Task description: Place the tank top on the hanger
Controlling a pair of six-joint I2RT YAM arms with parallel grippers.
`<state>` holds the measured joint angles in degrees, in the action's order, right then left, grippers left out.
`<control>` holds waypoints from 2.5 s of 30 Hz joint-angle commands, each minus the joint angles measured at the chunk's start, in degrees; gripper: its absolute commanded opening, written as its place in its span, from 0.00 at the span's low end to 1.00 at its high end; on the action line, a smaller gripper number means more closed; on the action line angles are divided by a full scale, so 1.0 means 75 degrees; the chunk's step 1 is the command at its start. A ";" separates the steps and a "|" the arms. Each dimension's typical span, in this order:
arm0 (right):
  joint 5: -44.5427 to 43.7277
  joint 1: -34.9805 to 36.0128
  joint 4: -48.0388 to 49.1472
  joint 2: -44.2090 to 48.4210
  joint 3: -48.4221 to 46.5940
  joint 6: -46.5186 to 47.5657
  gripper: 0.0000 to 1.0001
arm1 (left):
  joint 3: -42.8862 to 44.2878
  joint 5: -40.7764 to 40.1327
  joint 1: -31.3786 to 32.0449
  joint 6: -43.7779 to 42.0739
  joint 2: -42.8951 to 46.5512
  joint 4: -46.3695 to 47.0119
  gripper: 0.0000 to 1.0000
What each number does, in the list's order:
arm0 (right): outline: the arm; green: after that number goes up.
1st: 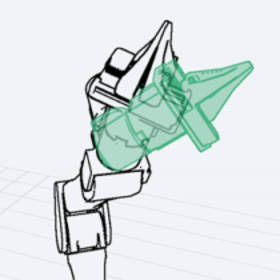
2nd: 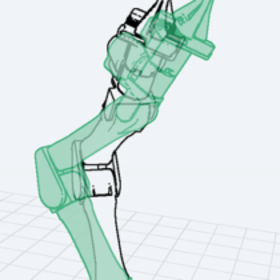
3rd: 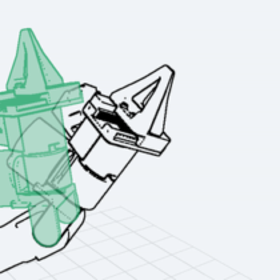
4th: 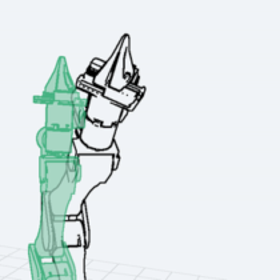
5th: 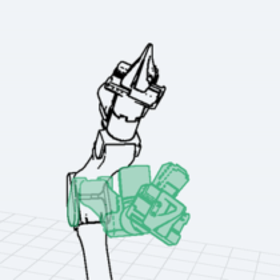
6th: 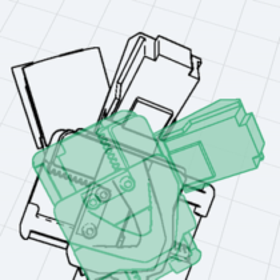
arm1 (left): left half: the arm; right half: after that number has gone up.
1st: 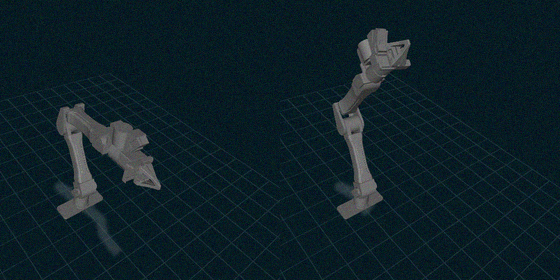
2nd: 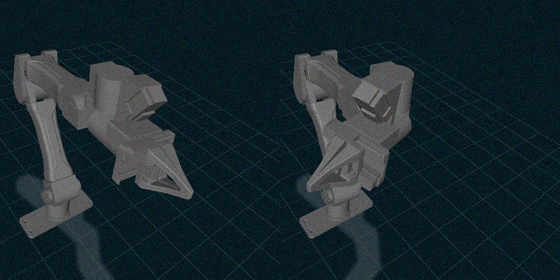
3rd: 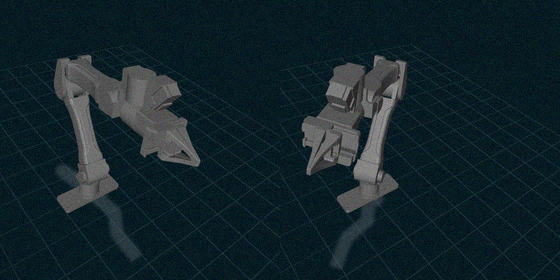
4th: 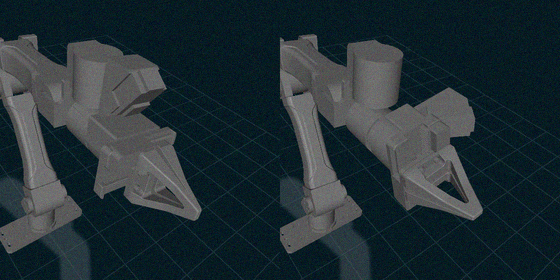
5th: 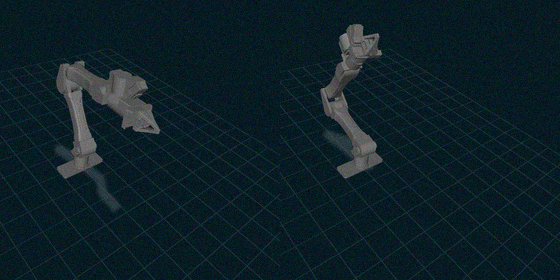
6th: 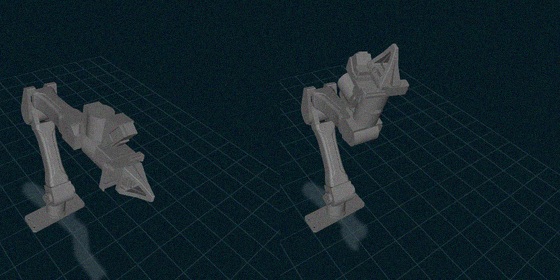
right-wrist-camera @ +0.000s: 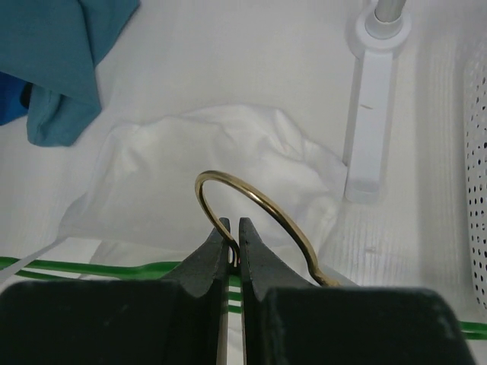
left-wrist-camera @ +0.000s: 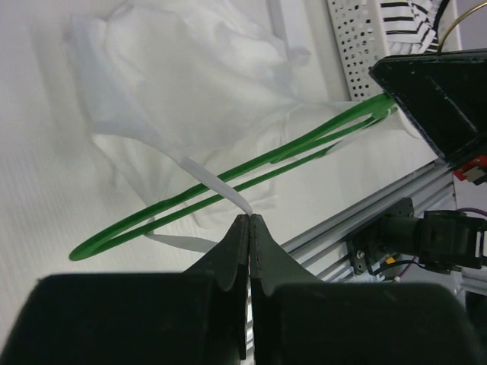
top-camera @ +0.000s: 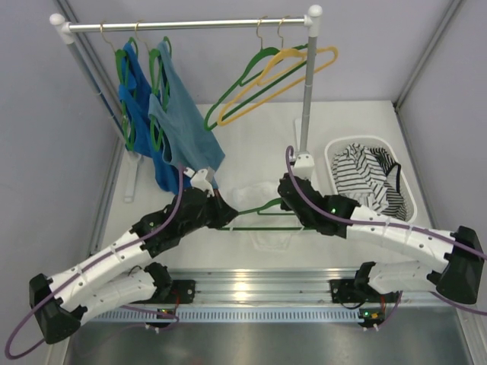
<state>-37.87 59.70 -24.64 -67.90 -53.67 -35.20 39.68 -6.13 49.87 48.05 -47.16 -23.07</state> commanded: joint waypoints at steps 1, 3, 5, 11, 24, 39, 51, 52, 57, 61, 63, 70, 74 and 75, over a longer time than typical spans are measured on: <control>-0.0236 0.0126 0.0567 0.0264 -0.0577 0.0274 0.00 | 0.0650 0.0419 -0.0004 -0.0149 -0.0251 0.0498 0.00; -0.0201 0.0114 0.0544 0.0229 -0.0846 0.0381 0.00 | 0.0755 0.0372 -0.0004 -0.0173 -0.0322 0.0603 0.00; -0.0224 0.0126 0.0567 0.0241 -0.0965 0.0509 0.00 | 0.0873 0.0337 -0.0004 -0.0243 -0.0415 0.0673 0.00; -0.0459 0.0126 0.0579 0.0217 -0.1492 0.0919 0.00 | 0.1424 0.0548 -0.0004 -0.0266 -0.0755 0.0697 0.00; -0.0459 0.0383 -0.0112 0.0007 -0.2616 0.1482 0.00 | 0.2442 -0.0049 -0.0004 -0.1039 -0.0955 0.0381 0.06; -0.0073 0.0723 -0.1634 -0.0637 -0.5261 0.2759 0.00 | 0.4036 0.0173 -0.0004 -0.2867 -0.0651 -0.0182 0.43; 0.0631 0.1098 -0.3312 -0.1892 -0.8289 0.4166 0.00 | 0.5314 0.1203 -0.0004 -0.5386 -0.0498 -0.1153 0.56; 0.0666 0.1110 -0.3300 -0.1915 -0.8301 0.4201 0.00 | 0.5338 0.1425 -0.0004 -0.5596 -0.0567 -0.1247 0.56; 0.0713 0.1168 -0.3265 -0.1939 -0.8289 0.4178 0.00 | 0.5291 0.2024 -0.0004 -0.5938 -0.0685 -0.1739 0.56; 0.0713 0.1169 -0.3207 -0.1916 -0.8219 0.4154 0.00 | 0.5011 0.2095 -0.0004 -0.5985 -0.0615 -0.1787 0.56; 0.0736 0.1169 -0.3183 -0.1916 -0.8172 0.4143 0.00 | 0.4811 0.2106 -0.0004 -0.5997 -0.0592 -0.1799 0.55; 0.0760 0.1169 -0.3054 -0.1927 -0.8055 0.4131 0.00 | 0.4272 0.2188 -0.0004 -0.5927 -0.0416 -0.1694 0.54; 0.0760 0.1169 -0.2996 -0.1927 -0.7985 0.4143 0.00 | 0.3933 0.2224 -0.0004 -0.5833 -0.0264 -0.1518 0.50; 0.0737 0.1180 -0.2972 -0.1927 -0.7961 0.4143 0.00 | 0.3885 0.2224 -0.0004 -0.5798 -0.0252 -0.1506 0.48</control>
<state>-32.80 67.51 -49.34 -83.00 -113.25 -5.02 69.82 9.67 49.87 4.40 -50.59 -36.58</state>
